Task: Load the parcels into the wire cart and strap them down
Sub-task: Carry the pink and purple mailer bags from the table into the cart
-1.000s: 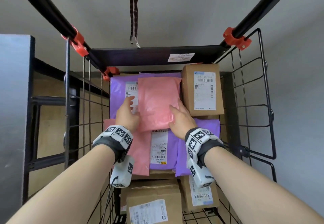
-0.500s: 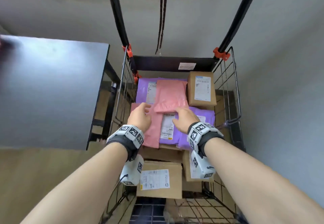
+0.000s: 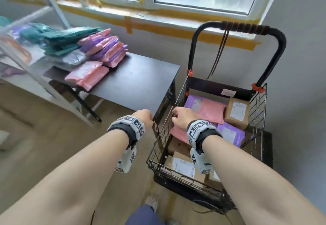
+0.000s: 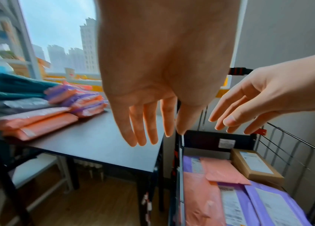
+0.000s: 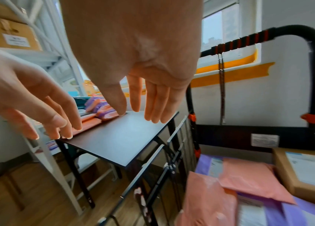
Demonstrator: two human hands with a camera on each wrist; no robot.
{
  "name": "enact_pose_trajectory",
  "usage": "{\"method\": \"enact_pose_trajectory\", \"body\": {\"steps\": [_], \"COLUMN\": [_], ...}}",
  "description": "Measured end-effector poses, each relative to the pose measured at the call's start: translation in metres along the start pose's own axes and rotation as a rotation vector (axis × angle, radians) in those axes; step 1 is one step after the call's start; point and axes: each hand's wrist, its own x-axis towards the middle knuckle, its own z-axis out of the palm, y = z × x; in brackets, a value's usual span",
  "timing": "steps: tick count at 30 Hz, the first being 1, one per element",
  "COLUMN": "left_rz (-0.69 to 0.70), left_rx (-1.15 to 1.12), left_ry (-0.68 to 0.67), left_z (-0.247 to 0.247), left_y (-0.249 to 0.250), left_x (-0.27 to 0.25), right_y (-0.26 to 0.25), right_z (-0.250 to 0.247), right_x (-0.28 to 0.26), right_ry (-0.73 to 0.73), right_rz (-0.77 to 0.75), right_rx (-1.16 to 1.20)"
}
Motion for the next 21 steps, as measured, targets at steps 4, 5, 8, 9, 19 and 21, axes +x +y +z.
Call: {"method": "enact_pose_trajectory", "body": {"steps": [4,5,8,9,19,21], "left_rz": [-0.036,-0.048,-0.076,-0.079,-0.068,-0.068], "left_rx": [0.079,0.081,0.063,0.059,0.036,0.035], "left_ry": [0.073,0.093,0.138,0.15,0.16,0.168], "left_z": [-0.048,-0.059,-0.085,-0.092,-0.166,-0.181], "left_y": [-0.053,-0.069,-0.118,-0.134,-0.326,-0.36], "left_x": [-0.015,-0.015,-0.012,-0.01,0.032,0.046], "right_y": [-0.066,-0.083,-0.135,-0.151,-0.315,-0.34], "right_z": [-0.002,-0.001,0.003,0.006,0.058,0.069], "right_x": [0.014,0.021,0.046,0.055,0.151,0.173], "right_ry": [0.016,0.014,0.008,0.008,-0.053,-0.065], "right_rz": [-0.073,-0.09,-0.117,-0.121,-0.025,0.0], "right_rx": [-0.024,-0.032,-0.068,-0.082,-0.124,-0.123]}}
